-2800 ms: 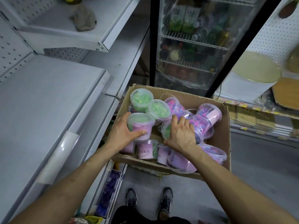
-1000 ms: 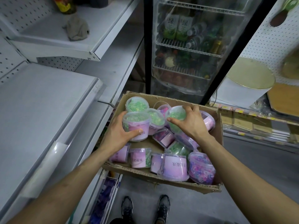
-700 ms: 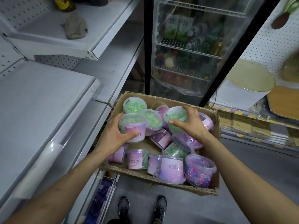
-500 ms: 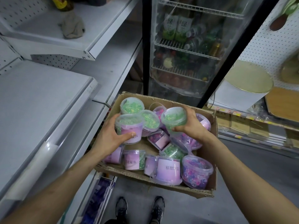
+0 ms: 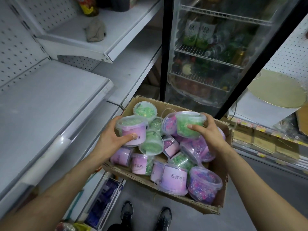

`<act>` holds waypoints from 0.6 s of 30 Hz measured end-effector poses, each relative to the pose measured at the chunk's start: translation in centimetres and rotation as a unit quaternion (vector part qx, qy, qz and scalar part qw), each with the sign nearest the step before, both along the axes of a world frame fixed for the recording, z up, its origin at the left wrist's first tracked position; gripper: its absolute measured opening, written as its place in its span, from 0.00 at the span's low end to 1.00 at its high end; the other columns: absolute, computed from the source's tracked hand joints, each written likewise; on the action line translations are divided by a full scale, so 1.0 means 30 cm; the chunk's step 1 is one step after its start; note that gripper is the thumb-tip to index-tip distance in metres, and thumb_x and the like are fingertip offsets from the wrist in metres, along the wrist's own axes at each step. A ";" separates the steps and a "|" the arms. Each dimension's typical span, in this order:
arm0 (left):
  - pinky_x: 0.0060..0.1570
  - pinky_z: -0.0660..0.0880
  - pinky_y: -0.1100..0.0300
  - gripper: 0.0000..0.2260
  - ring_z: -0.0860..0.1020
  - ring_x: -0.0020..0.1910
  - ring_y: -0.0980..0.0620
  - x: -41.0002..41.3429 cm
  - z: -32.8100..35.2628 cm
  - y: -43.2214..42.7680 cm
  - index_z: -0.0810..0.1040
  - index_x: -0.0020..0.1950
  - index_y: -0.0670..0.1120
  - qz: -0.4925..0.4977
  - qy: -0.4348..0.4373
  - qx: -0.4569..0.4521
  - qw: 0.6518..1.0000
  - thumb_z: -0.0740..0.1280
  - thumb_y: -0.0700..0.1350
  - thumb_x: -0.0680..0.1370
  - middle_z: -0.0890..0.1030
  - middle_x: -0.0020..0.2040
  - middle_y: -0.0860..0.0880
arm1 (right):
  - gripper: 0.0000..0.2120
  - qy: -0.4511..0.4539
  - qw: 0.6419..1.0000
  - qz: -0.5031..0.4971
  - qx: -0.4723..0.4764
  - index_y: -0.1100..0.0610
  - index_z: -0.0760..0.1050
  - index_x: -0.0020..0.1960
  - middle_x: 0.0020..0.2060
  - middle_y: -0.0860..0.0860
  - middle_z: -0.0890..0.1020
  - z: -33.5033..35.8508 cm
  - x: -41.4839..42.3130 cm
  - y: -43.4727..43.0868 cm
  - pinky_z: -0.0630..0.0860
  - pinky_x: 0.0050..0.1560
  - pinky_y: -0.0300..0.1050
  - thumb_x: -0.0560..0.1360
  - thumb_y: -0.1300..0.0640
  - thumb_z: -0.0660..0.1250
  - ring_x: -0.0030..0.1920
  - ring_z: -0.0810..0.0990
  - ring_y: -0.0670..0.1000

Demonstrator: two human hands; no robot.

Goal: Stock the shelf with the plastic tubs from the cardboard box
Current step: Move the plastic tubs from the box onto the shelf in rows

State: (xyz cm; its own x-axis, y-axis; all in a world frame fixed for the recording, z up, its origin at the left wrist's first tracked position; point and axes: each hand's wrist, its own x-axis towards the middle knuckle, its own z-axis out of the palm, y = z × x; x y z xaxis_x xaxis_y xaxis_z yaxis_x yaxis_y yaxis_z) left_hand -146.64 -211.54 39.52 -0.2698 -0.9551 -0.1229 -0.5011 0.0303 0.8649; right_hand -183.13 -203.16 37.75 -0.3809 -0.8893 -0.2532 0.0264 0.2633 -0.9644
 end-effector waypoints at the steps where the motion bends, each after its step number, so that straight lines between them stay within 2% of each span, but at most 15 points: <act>1: 0.52 0.79 0.64 0.31 0.80 0.55 0.67 -0.001 0.007 0.008 0.71 0.65 0.70 0.008 0.010 0.005 1.000 0.82 0.55 0.68 0.80 0.61 0.62 | 0.37 -0.006 1.000 0.009 -0.008 0.49 0.68 0.73 0.62 0.50 0.79 0.008 0.000 -0.004 0.84 0.57 0.50 0.69 0.57 0.82 0.61 0.82 0.51; 2: 0.53 0.81 0.61 0.31 0.81 0.55 0.64 0.001 0.013 0.016 0.70 0.63 0.71 0.017 0.021 0.011 1.000 0.82 0.55 0.68 0.81 0.60 0.61 | 0.38 -0.014 1.000 0.022 -0.015 0.49 0.68 0.73 0.63 0.50 0.78 0.019 0.005 -0.010 0.84 0.58 0.51 0.69 0.56 0.82 0.62 0.82 0.52; 5: 0.58 0.82 0.51 0.37 0.82 0.58 0.57 0.021 0.018 0.049 0.69 0.71 0.66 0.047 0.046 0.025 0.998 0.82 0.60 0.66 0.81 0.63 0.58 | 0.38 -0.027 0.997 0.064 -0.041 0.48 0.67 0.73 0.65 0.51 0.78 0.062 0.039 -0.028 0.83 0.60 0.53 0.69 0.57 0.82 0.63 0.82 0.52; 8: 0.59 0.82 0.50 0.39 0.83 0.58 0.56 0.044 0.042 0.091 0.70 0.71 0.62 0.069 0.085 0.029 0.994 0.83 0.60 0.64 0.82 0.62 0.57 | 0.36 -0.024 0.992 0.108 -0.067 0.48 0.68 0.72 0.64 0.49 0.79 0.117 0.098 -0.055 0.83 0.61 0.52 0.70 0.60 0.81 0.62 0.83 0.50; 11: 0.58 0.81 0.53 0.42 0.83 0.59 0.55 0.094 0.081 0.125 0.70 0.71 0.63 0.094 0.097 0.024 0.991 0.83 0.62 0.60 0.82 0.62 0.58 | 0.37 -0.021 0.985 0.139 -0.095 0.49 0.69 0.73 0.63 0.50 0.80 0.167 0.173 -0.090 0.82 0.60 0.49 0.68 0.61 0.82 0.61 0.83 0.47; 13: 0.62 0.79 0.51 0.45 0.82 0.61 0.55 0.145 0.108 0.153 0.69 0.73 0.64 0.106 0.094 0.016 0.990 0.83 0.65 0.59 0.81 0.65 0.57 | 0.38 -0.013 0.980 0.164 -0.113 0.50 0.70 0.73 0.64 0.50 0.80 0.193 0.226 -0.105 0.82 0.59 0.47 0.68 0.60 0.83 0.62 0.82 0.46; 16: 0.65 0.78 0.46 0.39 0.81 0.63 0.55 0.233 0.159 0.210 0.70 0.69 0.68 0.131 0.104 -0.008 0.986 0.84 0.62 0.62 0.81 0.65 0.58 | 0.38 0.005 0.970 0.207 -0.129 0.48 0.69 0.73 0.64 0.48 0.80 0.233 0.312 -0.118 0.82 0.56 0.43 0.68 0.60 0.83 0.62 0.82 0.45; 18: 0.63 0.80 0.46 0.38 0.81 0.63 0.53 0.291 0.195 0.252 0.71 0.69 0.68 0.150 0.103 -0.029 0.983 0.84 0.59 0.63 0.80 0.65 0.56 | 0.40 0.014 0.962 0.231 -0.143 0.45 0.69 0.73 0.65 0.48 0.79 0.263 0.374 -0.119 0.82 0.60 0.47 0.67 0.58 0.84 0.63 0.81 0.45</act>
